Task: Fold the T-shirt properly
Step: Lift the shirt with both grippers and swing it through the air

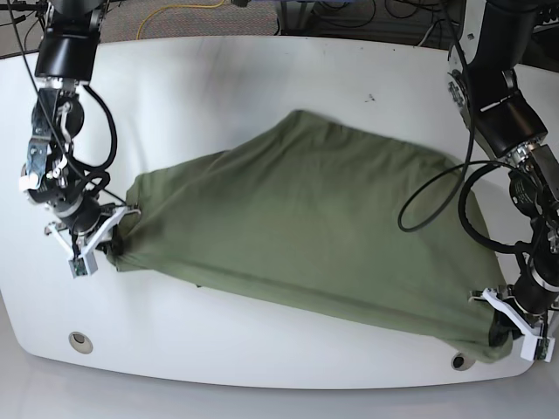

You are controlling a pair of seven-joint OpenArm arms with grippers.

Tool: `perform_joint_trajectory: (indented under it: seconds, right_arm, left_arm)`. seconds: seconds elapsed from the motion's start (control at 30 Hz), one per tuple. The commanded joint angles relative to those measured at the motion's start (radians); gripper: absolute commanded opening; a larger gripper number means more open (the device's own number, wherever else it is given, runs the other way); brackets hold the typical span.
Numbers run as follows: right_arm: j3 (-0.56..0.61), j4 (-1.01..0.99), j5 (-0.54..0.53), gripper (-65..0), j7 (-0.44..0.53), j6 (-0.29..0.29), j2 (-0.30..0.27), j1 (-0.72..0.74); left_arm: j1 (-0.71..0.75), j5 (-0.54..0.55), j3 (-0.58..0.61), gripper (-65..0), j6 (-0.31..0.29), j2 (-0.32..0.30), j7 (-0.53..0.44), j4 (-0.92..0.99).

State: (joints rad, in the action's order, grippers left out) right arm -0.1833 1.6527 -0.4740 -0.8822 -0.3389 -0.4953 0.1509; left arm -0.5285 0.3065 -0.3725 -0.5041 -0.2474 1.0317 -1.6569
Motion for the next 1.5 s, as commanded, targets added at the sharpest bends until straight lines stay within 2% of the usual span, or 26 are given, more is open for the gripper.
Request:
perform_joint_trajectory:
  seconds: [0.0, 0.17, 0.3, 0.43, 0.57, 0.73, 0.9, 1.03, 1.33, 1.47]
  right_arm:
    - [0.014, 0.016, -0.006, -64.2, 0.027, 0.004, -0.049, 0.121]
    - [0.063, -0.016, -0.016, -64.0, 0.027, 0.002, -0.098, 0.284]
    - [0.112, -0.079, -0.016, -64.0, 0.031, -0.044, -0.148, 0.451]
    - [0.144, -0.125, -0.016, -64.0, 0.03, -0.071, -0.156, 0.6]
    - [0.213, -0.184, -0.016, -63.9, 0.025, -0.076, -0.188, 0.784]
    - [0.287, -0.197, -0.016, -64.0, 0.025, -0.076, -0.217, 0.878]
    - [0.287, -0.181, -0.018, -64.0, 0.008, -0.076, -0.225, 0.863]
    - [0.253, -0.136, -0.018, -64.2, -0.002, -0.076, -0.228, 0.771]
    - [0.063, 0.005, -0.064, -64.2, -0.004, -0.076, -0.23, 0.402]
    - [-0.032, 0.054, -0.079, -64.2, -0.004, -0.076, -0.176, 0.223]
  left_arm:
    - [-0.089, 0.004, -0.004, -65.0, 0.006, -0.014, -0.024, -0.047]
    - [-0.212, 0.003, -0.004, -65.0, 0.023, -0.014, -0.001, -0.072]
    - [-0.345, 0.006, -0.004, -65.0, 0.061, -0.014, 0.046, -0.07]
    - [-0.456, 0.003, -0.003, -65.0, 0.063, -0.014, 0.069, -0.067]
    - [-0.585, 0.003, 0.002, -65.0, 0.063, -0.014, 0.111, -0.045]
    - [-0.643, 0.006, 0.002, -65.0, 0.063, -0.014, 0.141, -0.029]
    - [-0.608, 0.009, 0.002, -65.0, 0.063, -0.014, 0.147, -0.044]
    - [-0.545, 0.009, -0.003, -65.0, 0.063, -0.014, 0.147, -0.075]
    - [-0.31, 0.009, -0.009, -65.0, 0.061, -0.016, 0.147, -0.162]
    - [-0.178, 0.01, -0.046, -65.0, 0.043, -0.016, 0.146, -0.197]
